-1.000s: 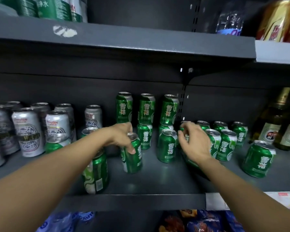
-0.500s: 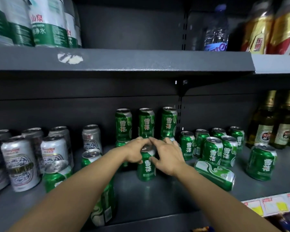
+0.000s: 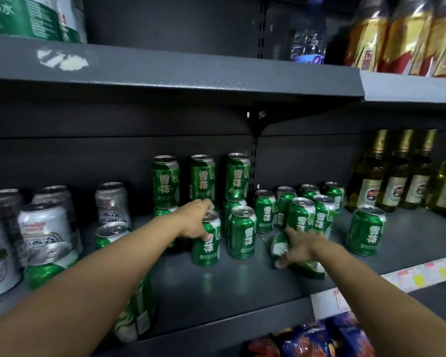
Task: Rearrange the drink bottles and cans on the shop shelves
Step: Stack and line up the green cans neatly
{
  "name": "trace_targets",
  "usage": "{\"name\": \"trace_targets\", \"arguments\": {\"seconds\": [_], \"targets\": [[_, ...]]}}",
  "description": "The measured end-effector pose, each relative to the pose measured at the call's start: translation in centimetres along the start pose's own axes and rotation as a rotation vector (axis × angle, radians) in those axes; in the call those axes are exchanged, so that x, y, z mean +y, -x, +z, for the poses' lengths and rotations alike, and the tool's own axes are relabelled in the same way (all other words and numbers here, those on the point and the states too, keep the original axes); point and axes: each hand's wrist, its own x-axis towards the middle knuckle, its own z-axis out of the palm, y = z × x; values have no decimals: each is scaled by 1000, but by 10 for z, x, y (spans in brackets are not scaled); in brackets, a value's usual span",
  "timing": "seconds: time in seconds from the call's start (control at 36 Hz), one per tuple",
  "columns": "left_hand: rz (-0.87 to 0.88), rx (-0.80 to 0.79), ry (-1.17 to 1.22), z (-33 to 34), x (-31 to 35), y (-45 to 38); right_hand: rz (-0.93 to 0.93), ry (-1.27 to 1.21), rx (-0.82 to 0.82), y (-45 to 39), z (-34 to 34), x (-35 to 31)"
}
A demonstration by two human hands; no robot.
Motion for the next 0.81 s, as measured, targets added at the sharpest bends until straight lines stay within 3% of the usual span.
{"name": "trace_targets", "arguments": {"seconds": [0.08, 0.19, 0.25, 0.33, 0.42, 0.47, 0.56, 0.61, 0.72, 0.81], "targets": [[10, 18, -18, -3, 5, 7, 37, 67, -28, 3, 2, -1], [85, 338, 4, -10, 17, 19, 28, -148, 32, 4, -13, 0], [116, 416, 161, -14, 26, 23, -34, -231, 91, 11, -33, -5], [53, 295, 656, -25, 42, 27, -196, -272, 240, 26, -67, -24], [-86, 2, 1139, -40, 46, 34, -376, -145, 426, 46, -92, -57], [-107, -151, 1290, -47, 38, 40, -504, -41, 563, 59, -100, -81], [-143, -141, 1412, -53, 22, 53, -612, 76, 659, 65, -100, -107], [-163, -88, 1474, -54, 8, 60, -614, -72, 595, 64, -104, -114], [-183, 27, 1632, -52, -22, 77, -504, -818, 525, 55, -117, -117], [-132, 115, 1811, -55, -35, 87, -362, -1069, 131, 52, -116, -126]]}}
